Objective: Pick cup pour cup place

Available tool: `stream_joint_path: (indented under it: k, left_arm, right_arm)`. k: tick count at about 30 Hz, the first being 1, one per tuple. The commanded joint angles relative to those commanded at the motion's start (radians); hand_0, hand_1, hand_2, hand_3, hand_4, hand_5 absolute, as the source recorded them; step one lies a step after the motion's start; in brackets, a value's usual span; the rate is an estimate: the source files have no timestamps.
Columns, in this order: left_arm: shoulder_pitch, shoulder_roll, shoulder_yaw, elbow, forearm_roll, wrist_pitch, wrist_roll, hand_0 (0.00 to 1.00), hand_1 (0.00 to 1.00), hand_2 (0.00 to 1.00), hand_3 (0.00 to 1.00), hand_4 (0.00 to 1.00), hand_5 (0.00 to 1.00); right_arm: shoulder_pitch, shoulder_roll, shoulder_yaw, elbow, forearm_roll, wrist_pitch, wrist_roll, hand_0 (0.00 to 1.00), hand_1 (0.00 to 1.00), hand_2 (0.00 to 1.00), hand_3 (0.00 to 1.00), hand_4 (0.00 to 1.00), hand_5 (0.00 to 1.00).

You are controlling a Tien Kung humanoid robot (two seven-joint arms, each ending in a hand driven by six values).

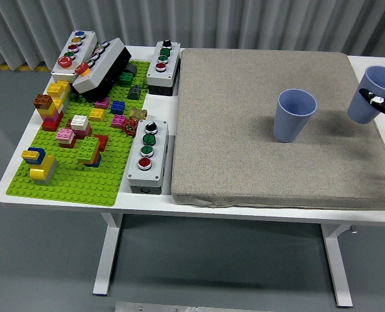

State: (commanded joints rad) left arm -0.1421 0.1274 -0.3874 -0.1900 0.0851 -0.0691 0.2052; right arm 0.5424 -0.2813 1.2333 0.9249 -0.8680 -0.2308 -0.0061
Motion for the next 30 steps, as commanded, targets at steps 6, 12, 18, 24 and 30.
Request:
stream_joint_path:
  k: [6,12,18,24,30]
  left_arm:
    - [0.003,-0.002,-0.004,-0.001,0.008,0.0,0.002,0.88,0.85,0.917,0.798,0.637,0.905]
    - [0.005,-0.001,-0.005,-0.002,0.012,0.0,0.004,0.88,0.85,0.918,0.798,0.636,0.905]
    - [0.006,-0.001,-0.007,-0.003,0.018,0.0,0.006,0.88,0.849,0.917,0.798,0.635,0.905]
    - [0.003,0.0,-0.008,-0.004,0.022,-0.001,0.007,0.88,0.849,0.917,0.798,0.635,0.905]
    - [0.002,-0.001,-0.005,-0.004,0.02,-0.001,0.006,0.88,0.849,0.917,0.798,0.634,0.906]
  right_arm:
    - [-0.028,0.044,-0.009,-0.013,-0.045,-0.023,0.091,0.727,0.631,0.508,0.577,0.8,0.28]
    - [-0.053,0.07,-0.035,-0.032,-0.109,-0.064,0.162,0.732,0.631,0.508,0.577,0.794,0.276]
    - [-0.063,0.085,-0.045,-0.055,-0.096,-0.07,0.188,0.732,0.633,0.507,0.576,0.795,0.28]
    - [-0.067,0.09,-0.044,-0.074,-0.094,-0.064,0.196,0.731,0.631,0.506,0.575,0.795,0.281]
    - [-0.07,0.094,-0.039,-0.094,-0.089,-0.053,0.202,0.732,0.637,0.506,0.578,0.803,0.298]
